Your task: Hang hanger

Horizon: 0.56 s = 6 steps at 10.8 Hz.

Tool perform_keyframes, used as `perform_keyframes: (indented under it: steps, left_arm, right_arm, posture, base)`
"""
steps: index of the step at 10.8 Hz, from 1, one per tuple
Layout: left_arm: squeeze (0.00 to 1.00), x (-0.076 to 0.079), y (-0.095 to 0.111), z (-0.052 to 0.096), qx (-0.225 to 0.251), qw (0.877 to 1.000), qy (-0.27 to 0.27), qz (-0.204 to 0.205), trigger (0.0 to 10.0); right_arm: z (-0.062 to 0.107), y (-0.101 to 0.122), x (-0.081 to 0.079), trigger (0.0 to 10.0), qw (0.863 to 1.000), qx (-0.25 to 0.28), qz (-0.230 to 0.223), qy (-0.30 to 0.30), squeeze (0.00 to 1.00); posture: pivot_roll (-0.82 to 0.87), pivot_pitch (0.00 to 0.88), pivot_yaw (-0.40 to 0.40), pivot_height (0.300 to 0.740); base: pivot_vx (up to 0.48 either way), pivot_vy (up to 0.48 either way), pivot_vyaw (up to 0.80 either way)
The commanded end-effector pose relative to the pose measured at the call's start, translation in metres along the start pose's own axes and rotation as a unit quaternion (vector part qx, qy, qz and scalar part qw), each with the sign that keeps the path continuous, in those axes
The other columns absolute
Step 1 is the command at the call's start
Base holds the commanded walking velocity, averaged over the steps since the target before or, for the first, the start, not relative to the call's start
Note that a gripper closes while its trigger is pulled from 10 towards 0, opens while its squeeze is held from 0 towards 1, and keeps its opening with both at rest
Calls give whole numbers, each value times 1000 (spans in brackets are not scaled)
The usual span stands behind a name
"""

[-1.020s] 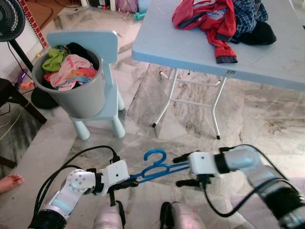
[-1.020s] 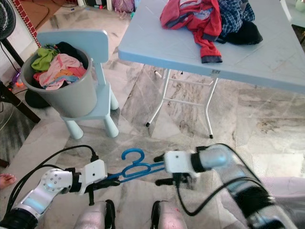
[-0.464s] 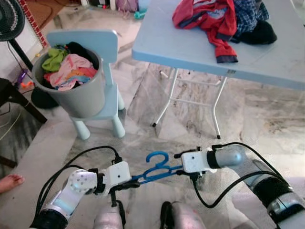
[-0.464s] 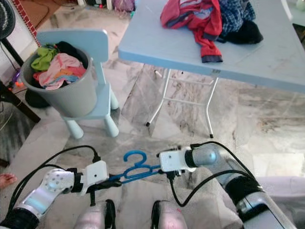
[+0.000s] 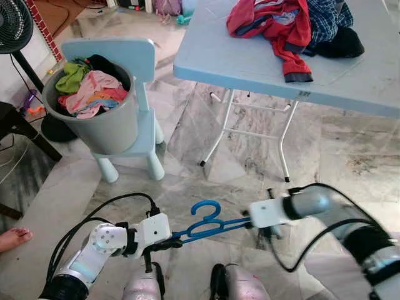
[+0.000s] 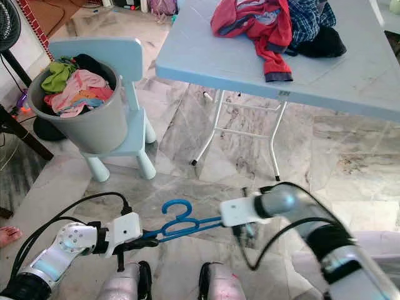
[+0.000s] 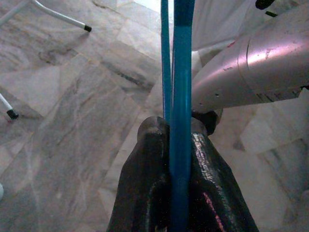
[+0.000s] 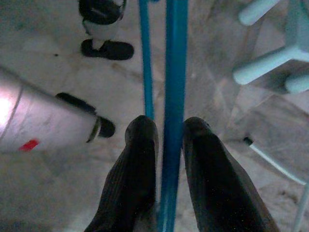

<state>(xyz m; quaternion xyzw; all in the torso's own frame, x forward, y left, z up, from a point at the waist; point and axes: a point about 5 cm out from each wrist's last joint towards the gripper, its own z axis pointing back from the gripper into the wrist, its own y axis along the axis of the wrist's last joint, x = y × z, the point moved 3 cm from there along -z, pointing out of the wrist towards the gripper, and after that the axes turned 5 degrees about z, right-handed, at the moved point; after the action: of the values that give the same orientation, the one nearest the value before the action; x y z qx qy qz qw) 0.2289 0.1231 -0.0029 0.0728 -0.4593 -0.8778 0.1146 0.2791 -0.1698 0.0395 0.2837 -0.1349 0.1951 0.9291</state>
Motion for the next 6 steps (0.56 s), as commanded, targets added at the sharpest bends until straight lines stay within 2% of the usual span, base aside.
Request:
perform_keyframes:
  steps: [1, 6]
  left_arm:
    - [0, 1, -2, 0, -8, 1000, -5, -8, 10000]
    - [0, -2, 0, -3, -6, 1000, -1, -13, 10000]
  right_arm:
    - [2, -1, -4, 0, 1000, 1, -5, 13, 0]
    - [-2, 9, -6, 0, 999, 38, -39, 5, 0]
  posture:
    - [-40, 163, -22, 740]
    - [-44, 152, -23, 740]
  base:
    - [0, 0, 0]
    - [0, 0, 0]
